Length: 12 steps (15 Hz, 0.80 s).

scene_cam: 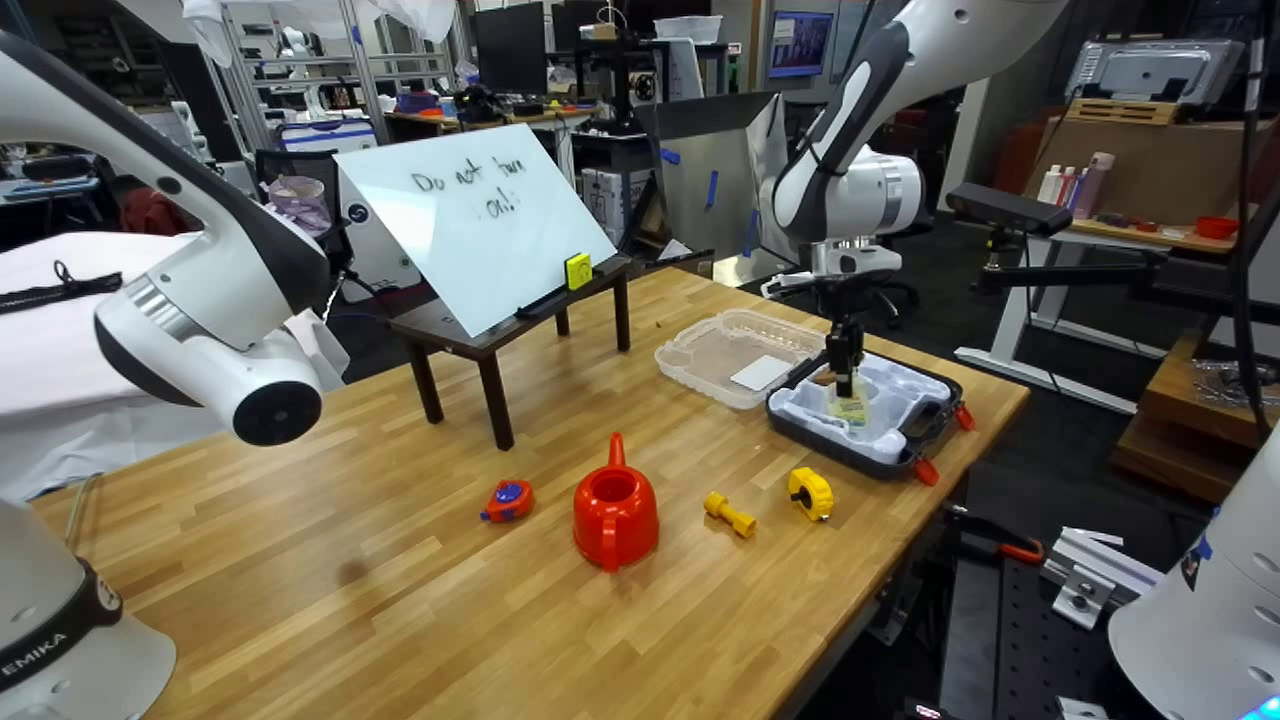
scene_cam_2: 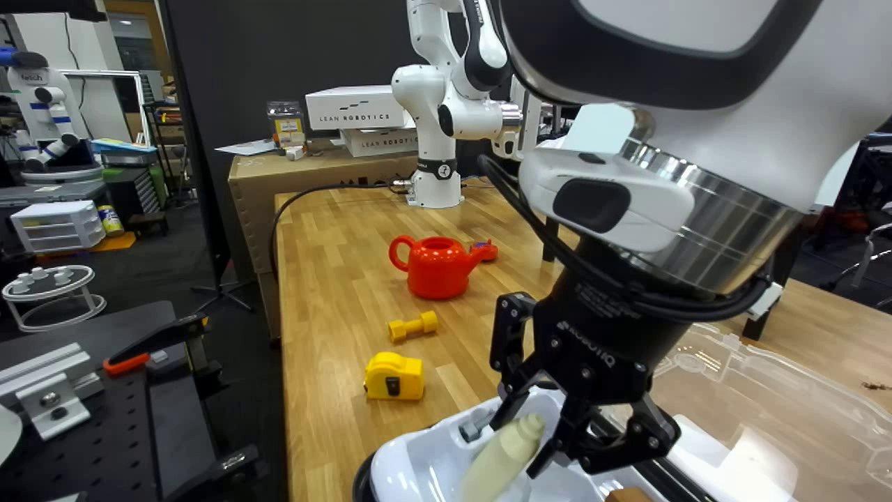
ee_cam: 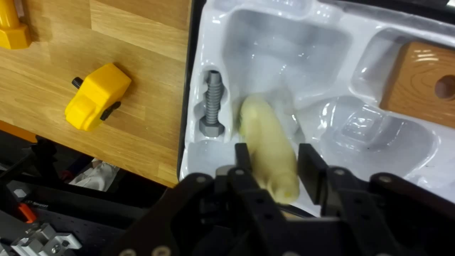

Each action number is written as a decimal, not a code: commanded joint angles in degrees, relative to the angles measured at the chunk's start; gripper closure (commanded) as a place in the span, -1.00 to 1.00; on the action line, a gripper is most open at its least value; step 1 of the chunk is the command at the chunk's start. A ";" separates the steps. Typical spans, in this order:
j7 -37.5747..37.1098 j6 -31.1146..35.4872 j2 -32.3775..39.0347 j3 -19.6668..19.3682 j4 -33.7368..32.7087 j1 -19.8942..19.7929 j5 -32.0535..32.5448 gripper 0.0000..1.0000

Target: Put the bottle on the stand in the case

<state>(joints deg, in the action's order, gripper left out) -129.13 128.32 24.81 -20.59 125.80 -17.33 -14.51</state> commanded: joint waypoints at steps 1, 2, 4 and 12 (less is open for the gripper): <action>2.35 -1.05 -0.81 0.31 -0.75 -1.02 -1.31 -0.43; 2.68 -1.05 -1.44 0.25 -0.54 -1.02 -1.23 -0.56; 0.94 -0.20 -0.58 -0.22 -0.71 -0.08 -0.03 -0.34; 1.25 -0.41 -1.38 -0.27 -0.63 -0.13 -0.02 -0.72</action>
<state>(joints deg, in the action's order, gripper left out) -127.90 128.10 23.36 -20.72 125.34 -17.56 -14.51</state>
